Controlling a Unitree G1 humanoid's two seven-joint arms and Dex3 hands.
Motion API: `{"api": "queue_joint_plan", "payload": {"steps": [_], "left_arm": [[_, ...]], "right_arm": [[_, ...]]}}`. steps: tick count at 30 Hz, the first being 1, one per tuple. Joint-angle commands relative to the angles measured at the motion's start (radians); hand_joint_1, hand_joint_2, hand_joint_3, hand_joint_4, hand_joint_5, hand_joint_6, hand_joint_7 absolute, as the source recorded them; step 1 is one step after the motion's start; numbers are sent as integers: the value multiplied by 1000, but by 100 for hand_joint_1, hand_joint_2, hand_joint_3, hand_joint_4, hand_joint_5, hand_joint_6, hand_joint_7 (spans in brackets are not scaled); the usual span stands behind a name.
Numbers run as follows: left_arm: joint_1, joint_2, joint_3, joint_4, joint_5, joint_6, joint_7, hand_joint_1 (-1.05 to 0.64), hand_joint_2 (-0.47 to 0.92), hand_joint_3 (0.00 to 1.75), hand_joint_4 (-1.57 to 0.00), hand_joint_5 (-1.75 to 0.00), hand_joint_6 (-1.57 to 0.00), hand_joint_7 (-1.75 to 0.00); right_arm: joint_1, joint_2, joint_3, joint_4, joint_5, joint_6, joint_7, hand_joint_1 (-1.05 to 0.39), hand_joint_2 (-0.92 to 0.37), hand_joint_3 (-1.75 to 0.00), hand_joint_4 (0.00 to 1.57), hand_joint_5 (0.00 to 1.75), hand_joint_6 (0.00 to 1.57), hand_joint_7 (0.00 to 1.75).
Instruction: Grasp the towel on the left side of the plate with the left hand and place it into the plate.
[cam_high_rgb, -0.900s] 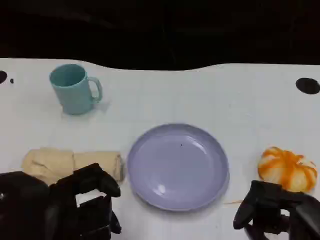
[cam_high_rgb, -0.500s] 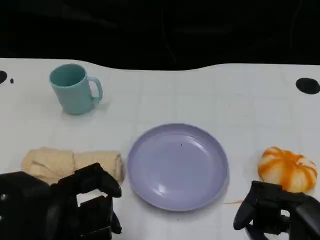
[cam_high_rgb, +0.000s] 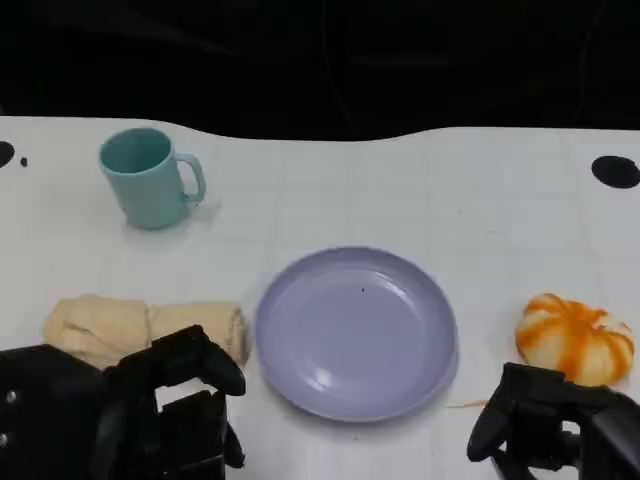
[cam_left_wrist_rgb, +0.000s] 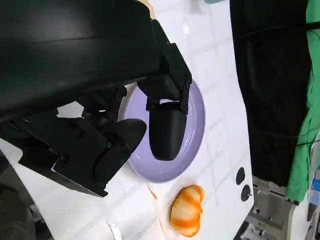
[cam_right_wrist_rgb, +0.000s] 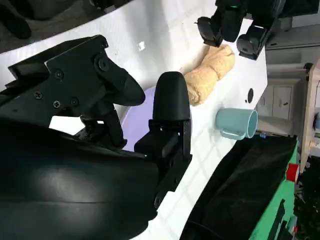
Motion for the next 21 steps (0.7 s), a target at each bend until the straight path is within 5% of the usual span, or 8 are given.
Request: {"api": "queue_joint_plan", "payload": {"steps": [1, 8, 16, 21], "left_arm": [[8, 15, -1, 1, 21, -10, 1, -4, 49, 135, -78, -175, -71, -161], [22, 11, 10, 22, 32, -89, -13, -3, 52, 128, -72, -175, -67, -156], [9, 34, 3, 26, 94, -194, -12, -16, 61, 95, -58, -147, -56, -101], [-37, 132, -11, 14, 190, -278, -57, -18, 77, 67, -51, -132, -52, -73]], "right_arm": [[4, -7, 0, -18, -7, -9, -4, 1, -59, -113, 71, 175, 60, 148], [8, -5, 11, -19, -16, -20, -9, 3, -59, -115, 72, 175, 61, 149], [14, -2, 16, -30, -15, -21, -12, 5, -57, -118, 73, 175, 60, 150], [15, -3, 14, -29, -17, -26, -11, 5, -56, -119, 74, 175, 61, 151]]}}
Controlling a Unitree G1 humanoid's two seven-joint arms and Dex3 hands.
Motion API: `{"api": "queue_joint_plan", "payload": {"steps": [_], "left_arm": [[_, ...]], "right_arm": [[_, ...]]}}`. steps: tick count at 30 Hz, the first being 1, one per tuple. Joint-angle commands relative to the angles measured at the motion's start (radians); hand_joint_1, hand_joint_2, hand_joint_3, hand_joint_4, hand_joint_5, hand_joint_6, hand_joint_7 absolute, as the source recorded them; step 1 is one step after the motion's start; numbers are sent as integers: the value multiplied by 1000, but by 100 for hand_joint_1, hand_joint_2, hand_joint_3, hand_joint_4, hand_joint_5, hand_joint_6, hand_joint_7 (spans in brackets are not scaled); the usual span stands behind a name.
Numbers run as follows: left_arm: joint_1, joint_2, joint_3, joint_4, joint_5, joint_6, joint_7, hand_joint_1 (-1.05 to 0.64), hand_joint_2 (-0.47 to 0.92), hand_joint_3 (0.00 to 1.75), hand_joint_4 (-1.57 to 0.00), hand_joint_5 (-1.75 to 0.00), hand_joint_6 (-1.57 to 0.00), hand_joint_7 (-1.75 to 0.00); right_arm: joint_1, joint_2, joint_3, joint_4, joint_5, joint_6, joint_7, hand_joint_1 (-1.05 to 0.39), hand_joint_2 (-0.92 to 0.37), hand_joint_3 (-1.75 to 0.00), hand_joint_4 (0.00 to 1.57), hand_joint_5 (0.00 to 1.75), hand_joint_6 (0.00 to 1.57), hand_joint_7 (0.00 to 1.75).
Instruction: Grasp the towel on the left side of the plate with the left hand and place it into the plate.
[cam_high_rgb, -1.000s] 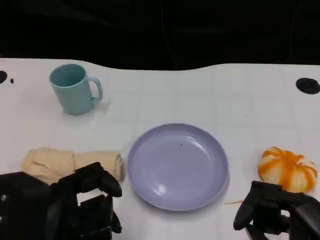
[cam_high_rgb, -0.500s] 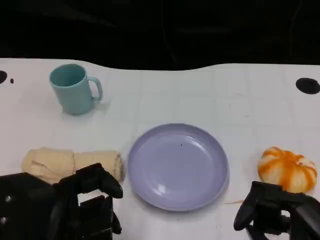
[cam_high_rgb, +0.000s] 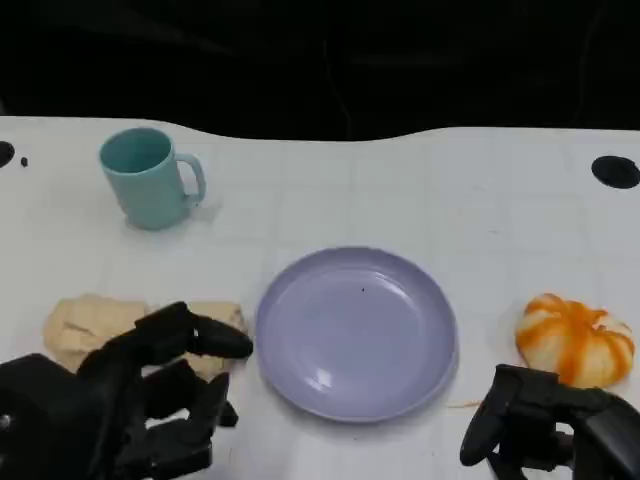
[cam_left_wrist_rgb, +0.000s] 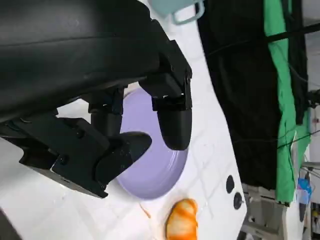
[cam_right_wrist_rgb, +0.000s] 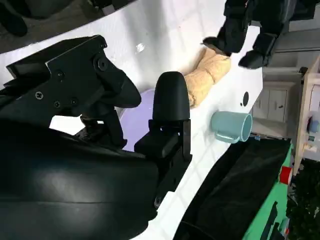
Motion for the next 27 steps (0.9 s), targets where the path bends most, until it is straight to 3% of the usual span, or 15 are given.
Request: {"api": "queue_joint_plan", "payload": {"steps": [1, 4, 11, 15, 20, 27], "left_arm": [[-44, 100, -6, -11, 87, -101, -55, -19, 81, 54, -49, -126, -50, -67], [-85, 157, -14, -3, 167, -154, -71, -21, 90, 30, -49, -114, -49, -57], [-176, 271, -71, 19, 404, -176, -92, -31, 92, 10, -45, -84, -47, -32], [-213, 333, -116, 37, 547, -177, -128, -38, 92, 8, -45, -68, -48, -17], [-273, 398, -193, 76, 769, -166, -197, -46, 92, 3, -49, -35, -49, -2], [-357, 410, -285, 187, 1010, -141, -312, -54, 92, 1, -46, -23, -42, 0]], "right_arm": [[7, -2, -9, -8, 4, -15, -3, 6, -56, -119, 74, 175, 61, 151], [6, -1, -9, -9, 2, -15, -5, 7, -56, -120, 74, 175, 61, 151], [8, -2, -16, -2, 8, -29, 0, 7, -55, -122, 76, 175, 61, 152], [12, -4, -16, -8, 5, -22, -2, 8, -55, -122, 76, 175, 61, 152], [14, -7, -16, -15, 1, -14, -4, 7, -54, -122, 76, 175, 61, 151], [18, -4, -17, -20, 1, -9, -6, 8, -54, -121, 75, 175, 61, 151]]}}
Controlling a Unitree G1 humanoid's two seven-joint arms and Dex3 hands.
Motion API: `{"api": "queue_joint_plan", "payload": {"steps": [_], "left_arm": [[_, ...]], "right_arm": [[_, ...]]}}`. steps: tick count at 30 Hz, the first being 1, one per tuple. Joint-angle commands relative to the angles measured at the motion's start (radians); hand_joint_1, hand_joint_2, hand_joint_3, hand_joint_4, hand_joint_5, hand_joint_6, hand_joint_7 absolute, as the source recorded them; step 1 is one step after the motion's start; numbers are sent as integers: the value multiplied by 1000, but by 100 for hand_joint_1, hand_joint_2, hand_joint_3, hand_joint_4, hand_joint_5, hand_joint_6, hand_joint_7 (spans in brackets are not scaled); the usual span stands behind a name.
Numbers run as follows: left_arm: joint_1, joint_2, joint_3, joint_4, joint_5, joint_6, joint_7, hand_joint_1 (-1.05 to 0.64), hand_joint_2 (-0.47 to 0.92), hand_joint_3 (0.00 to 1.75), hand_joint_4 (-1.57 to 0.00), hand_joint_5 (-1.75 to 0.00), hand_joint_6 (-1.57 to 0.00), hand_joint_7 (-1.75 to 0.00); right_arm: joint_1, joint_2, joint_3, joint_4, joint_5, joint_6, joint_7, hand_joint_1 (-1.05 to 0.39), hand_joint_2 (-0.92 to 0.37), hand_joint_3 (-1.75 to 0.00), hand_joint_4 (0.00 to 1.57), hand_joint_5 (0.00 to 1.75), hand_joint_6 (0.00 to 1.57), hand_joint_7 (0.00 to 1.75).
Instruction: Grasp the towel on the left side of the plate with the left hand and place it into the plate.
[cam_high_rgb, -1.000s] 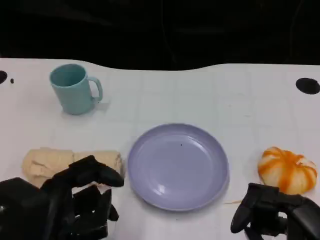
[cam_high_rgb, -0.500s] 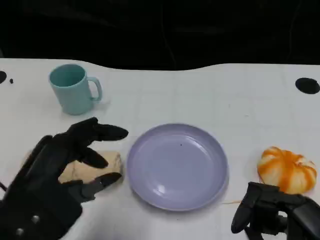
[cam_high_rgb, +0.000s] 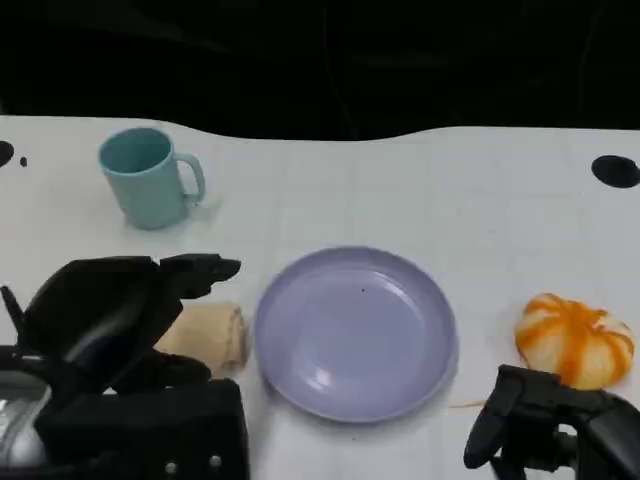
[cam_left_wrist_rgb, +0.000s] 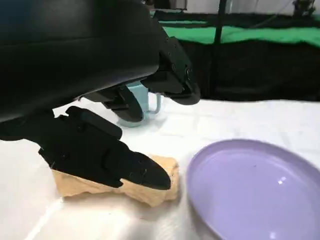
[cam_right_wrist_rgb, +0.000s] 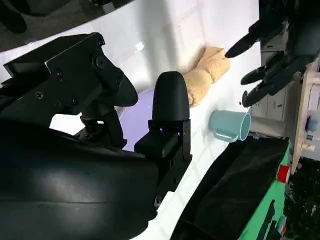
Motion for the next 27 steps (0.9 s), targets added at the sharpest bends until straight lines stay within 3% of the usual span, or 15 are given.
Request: {"api": "queue_joint_plan", "payload": {"steps": [1, 7, 16, 27], "left_arm": [[-51, 20, -46, 82, 131, 13, -77, -55, 92, 1, -46, -22, -42, 0], [-85, 3, -71, 193, 223, 25, -142, -57, 90, 0, -45, -14, -39, 0], [-140, -19, -93, 389, 250, -7, -121, -55, 89, 0, -49, -7, -37, 0], [-227, -59, -116, 653, 236, -72, 59, -53, 90, 0, -45, -2, -33, 0]], "right_arm": [[2, -5, -14, -10, 7, 3, -3, 8, -54, -121, 75, 175, 61, 151], [4, -5, -18, -5, 11, -5, 1, 8, -54, -122, 75, 175, 61, 151], [8, -6, -23, -2, 11, -11, 6, 8, -54, -125, 75, 175, 62, 152], [9, -4, -20, 0, 8, -14, 5, 8, -54, -124, 76, 175, 61, 153]]}}
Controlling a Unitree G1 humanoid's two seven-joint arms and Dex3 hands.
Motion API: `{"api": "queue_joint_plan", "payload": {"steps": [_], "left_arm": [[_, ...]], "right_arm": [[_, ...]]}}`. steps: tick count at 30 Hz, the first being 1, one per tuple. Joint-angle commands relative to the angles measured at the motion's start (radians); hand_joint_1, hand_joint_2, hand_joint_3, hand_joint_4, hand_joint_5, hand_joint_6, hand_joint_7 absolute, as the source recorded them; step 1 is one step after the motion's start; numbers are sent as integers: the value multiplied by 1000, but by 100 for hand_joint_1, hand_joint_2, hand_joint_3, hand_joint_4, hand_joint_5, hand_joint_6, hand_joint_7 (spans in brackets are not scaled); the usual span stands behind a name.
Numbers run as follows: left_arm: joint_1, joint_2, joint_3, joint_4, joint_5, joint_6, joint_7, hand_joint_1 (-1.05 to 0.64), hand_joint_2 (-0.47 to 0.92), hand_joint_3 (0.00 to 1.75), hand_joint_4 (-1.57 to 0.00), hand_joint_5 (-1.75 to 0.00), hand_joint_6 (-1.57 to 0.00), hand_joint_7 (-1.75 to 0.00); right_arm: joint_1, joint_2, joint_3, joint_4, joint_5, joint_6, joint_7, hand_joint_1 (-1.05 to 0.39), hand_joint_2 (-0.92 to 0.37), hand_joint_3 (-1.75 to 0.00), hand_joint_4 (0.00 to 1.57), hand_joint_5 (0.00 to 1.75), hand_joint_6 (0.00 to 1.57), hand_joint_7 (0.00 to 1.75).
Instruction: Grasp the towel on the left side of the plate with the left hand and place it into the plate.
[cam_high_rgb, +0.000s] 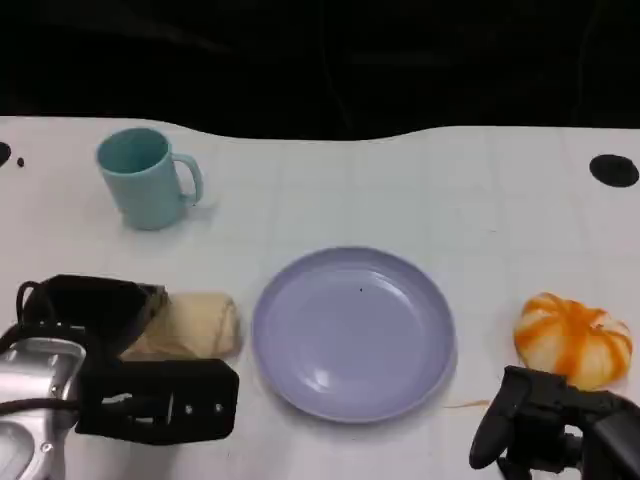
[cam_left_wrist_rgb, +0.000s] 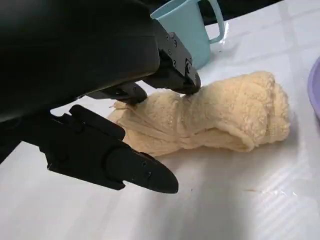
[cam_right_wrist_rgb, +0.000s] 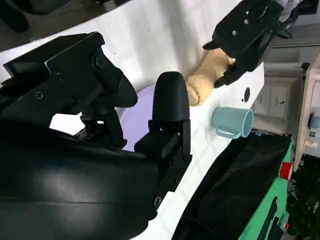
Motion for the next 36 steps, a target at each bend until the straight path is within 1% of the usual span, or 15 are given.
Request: {"api": "queue_joint_plan", "payload": {"steps": [1, 5, 10, 17, 23, 27, 28, 30, 31, 32, 33, 34, 35, 36], "left_arm": [[-10, -8, -2, 57, -6, -16, 76, -52, 90, 0, -45, -1, -32, 0], [-17, -16, -2, 75, -2, -25, 134, -53, 90, 0, -44, 0, -31, 0], [-35, -28, -6, 105, -5, -37, 168, -52, 89, 0, -44, -1, -31, -1], [-118, -70, -31, 273, -31, -55, 191, -52, 89, 0, -46, -2, -33, -1], [-184, -97, -65, 418, -64, -67, 185, -51, 91, 1, -47, -2, -34, -1], [-221, -115, -84, 508, -94, -83, 177, -49, 92, 2, -51, -3, -37, -2], [-226, -118, -88, 522, -102, -86, 176, -46, 92, 4, -55, -4, -39, -2], [-230, -124, -87, 543, -120, -95, 198, -45, 92, 5, -57, -5, -41, -3], [-229, -126, -85, 554, -130, -106, 222, -37, 92, 10, -75, -15, -56, -8], [-230, -127, -86, 563, -138, -114, 240, -34, 92, 14, -83, -21, -66, -9], [-225, -124, -88, 578, -140, -145, 300, -32, 92, 15, -87, -24, -71, -9], [-222, -122, -90, 594, -140, -170, 353, -31, 92, 12, -84, -90, -93, -12], [-221, -121, -92, 609, -141, -189, 392, -31, 92, 14, -76, -130, -104, -15], [-219, -118, -91, 621, -147, -214, 437, -30, 92, 14, -71, -151, -109, -16]], "right_arm": [[1, -3, -5, -5, 6, -2, -1, 8, -54, -124, 76, 175, 61, 153], [1, -5, -2, -7, 2, -8, 0, 8, -54, -124, 76, 175, 61, 154], [-1, -7, -4, -10, 4, -9, 3, 7, -54, -124, 76, 175, 60, 154], [-1, -5, 1, -18, 4, 5, 0, 6, -54, -123, 77, 175, 60, 154], [0, -6, 5, -28, -1, 17, -3, 6, -56, -120, 74, 175, 58, 154], [0, -5, 5, -26, -1, 9, -3, 5, -56, -119, 74, 175, 58, 154], [-1, -5, 6, -26, -2, 8, -4, 4, -56, -118, 74, 175, 59, 154], [-1, -5, 5, -27, -2, 10, -4, 4, -56, -118, 74, 175, 59, 154], [-2, -5, 5, -28, -2, 11, -4, 4, -56, -118, 74, 175, 59, 154], [-3, -5, 5, -28, -2, 12, -4, 4, -56, -118, 74, 175, 59, 154], [-3, -6, 6, -29, -4, 13, -4, 4, -56, -118, 74, 175, 59, 153], [-3, -6, 6, -29, -5, 13, -4, 3, -56, -118, 74, 175, 59, 153], [-4, -6, 7, -29, -5, 13, -5, 2, -56, -118, 74, 175, 59, 153], [-4, -5, 7, -30, -5, 15, -5, 2, -56, -118, 74, 175, 59, 153]]}}
